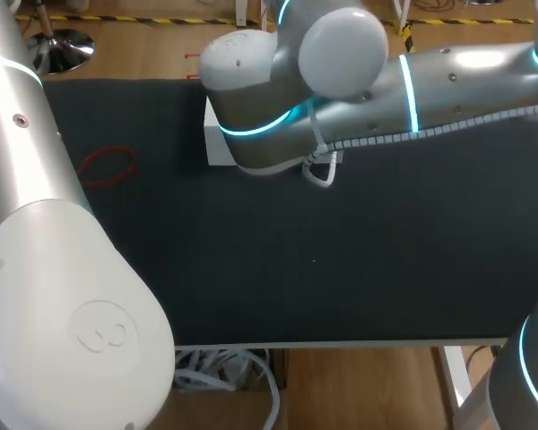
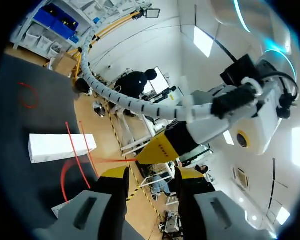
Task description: Grab the tape and strap the tape.
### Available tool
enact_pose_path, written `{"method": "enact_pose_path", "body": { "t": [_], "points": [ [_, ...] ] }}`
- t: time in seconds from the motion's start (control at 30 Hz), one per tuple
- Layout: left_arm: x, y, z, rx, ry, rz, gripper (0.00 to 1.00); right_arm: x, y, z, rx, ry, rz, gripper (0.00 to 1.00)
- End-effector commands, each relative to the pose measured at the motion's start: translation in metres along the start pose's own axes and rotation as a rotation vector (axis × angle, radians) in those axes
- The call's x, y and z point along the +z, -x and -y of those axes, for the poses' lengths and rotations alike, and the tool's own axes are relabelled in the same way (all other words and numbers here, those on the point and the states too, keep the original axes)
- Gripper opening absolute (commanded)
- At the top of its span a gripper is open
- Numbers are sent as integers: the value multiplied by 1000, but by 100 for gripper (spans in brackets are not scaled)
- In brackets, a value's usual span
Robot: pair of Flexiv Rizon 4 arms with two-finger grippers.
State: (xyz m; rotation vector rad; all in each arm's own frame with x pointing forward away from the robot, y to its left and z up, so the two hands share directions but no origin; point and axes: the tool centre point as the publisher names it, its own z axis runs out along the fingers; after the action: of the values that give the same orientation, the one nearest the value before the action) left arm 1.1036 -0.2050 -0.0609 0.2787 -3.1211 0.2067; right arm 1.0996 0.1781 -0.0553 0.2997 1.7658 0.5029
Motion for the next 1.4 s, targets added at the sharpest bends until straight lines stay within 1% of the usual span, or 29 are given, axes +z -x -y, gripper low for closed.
{"method": "enact_pose_path", "body": {
  "t": [0.03,0.13,0.27,0.37,0.47,0.53,0.6,0.63,0.77,0.87,1.0,1.03,1.1,1.13,1.2,1.23,1.27,1.3,1.4],
  "points": [
    [-2,1,1,0,6,-4,0,-12,15,10,15,35,-49,37],
    [-2,1,1,0,6,-4,0,-16,21,17,32,49,-52,38],
    [-2,1,1,0,6,-4,0,-22,24,32,90,45,-95,41],
    [-2,1,1,0,6,-4,0,-26,20,47,139,47,-145,42],
    [-2,1,1,0,6,-4,0,-30,18,61,230,40,-215,44],
    [-2,1,1,0,6,-4,0,-34,16,68,306,26,-282,46],
    [-2,1,1,0,6,-4,0,-36,14,76,356,24,-321,44],
    [-2,1,1,0,6,-4,0,-36,14,80,365,17,-323,44],
    [-2,1,1,0,6,-4,0,-37,18,89,410,58,-360,46],
    [-2,1,1,0,6,-4,0,-37,23,96,434,93,-359,48],
    [-2,1,1,0,6,-4,0,-32,34,116,473,102,-362,49],
    [-2,1,1,0,6,-4,0,-30,37,122,471,97,-351,51],
    [-2,1,1,0,6,-4,0,-24,41,133,466,81,-351,57],
    [-2,1,1,0,6,-4,0,-21,44,139,465,69,-349,56],
    [-2,1,1,0,6,-4,0,-16,47,150,440,48,-356,57],
    [-2,1,1,0,6,-4,0,-14,49,156,442,39,-344,58],
    [-2,1,1,0,6,-4,0,-12,51,161,445,39,-343,58],
    [-2,1,1,0,6,-4,0,-11,51,166,424,40,-340,58],
    [-2,1,1,0,6,-4,0,-9,54,179,423,30,-331,63]
  ]
}}
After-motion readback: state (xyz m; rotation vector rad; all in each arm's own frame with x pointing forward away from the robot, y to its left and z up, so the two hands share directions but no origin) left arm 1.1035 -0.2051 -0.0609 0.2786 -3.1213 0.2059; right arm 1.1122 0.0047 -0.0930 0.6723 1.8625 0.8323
